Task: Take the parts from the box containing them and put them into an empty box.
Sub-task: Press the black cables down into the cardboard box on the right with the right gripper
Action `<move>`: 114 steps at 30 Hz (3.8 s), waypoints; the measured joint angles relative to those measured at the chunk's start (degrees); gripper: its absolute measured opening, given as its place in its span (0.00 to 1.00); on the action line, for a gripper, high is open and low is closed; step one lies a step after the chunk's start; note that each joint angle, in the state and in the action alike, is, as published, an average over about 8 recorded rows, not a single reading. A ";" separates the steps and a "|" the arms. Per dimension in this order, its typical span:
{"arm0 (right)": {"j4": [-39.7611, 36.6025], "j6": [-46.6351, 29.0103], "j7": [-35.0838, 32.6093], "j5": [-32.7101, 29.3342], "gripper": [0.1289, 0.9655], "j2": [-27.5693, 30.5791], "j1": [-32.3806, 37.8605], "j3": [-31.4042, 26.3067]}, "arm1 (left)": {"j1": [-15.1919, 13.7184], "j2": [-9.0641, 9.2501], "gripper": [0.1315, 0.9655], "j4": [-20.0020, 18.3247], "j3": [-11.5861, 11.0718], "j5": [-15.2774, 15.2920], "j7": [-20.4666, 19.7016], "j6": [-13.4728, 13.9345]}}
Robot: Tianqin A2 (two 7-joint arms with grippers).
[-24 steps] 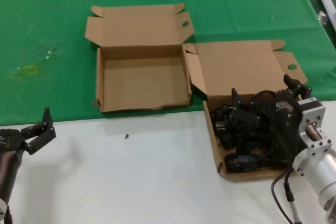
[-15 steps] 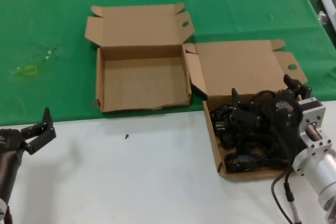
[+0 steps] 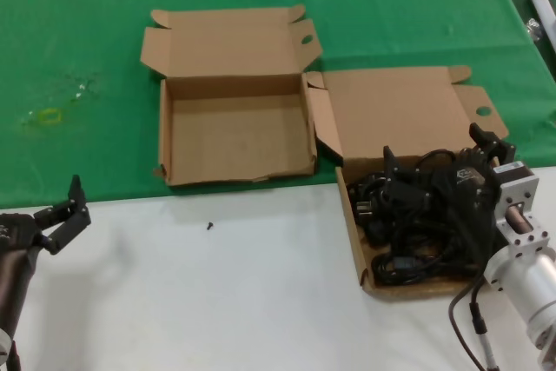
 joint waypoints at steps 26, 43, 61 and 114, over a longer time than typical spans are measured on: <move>2.07 -3.27 2.15 0.84 1.00 7.58 -0.18 -2.12 | 0.00 0.00 0.45 0.00 0.00 0.00 0.00 0.00; -2.25 -30.02 -12.28 4.07 1.00 24.98 4.29 2.56 | 0.00 0.00 0.15 0.00 0.00 0.00 0.00 0.00; -15.65 -55.50 -37.04 1.85 1.00 34.07 21.12 -4.27 | 0.00 0.00 0.01 0.00 0.00 0.01 0.00 0.00; -22.56 -56.27 -52.61 -3.83 0.31 31.40 27.10 -10.15 | 0.00 0.00 0.01 0.00 0.00 0.02 -0.03 0.00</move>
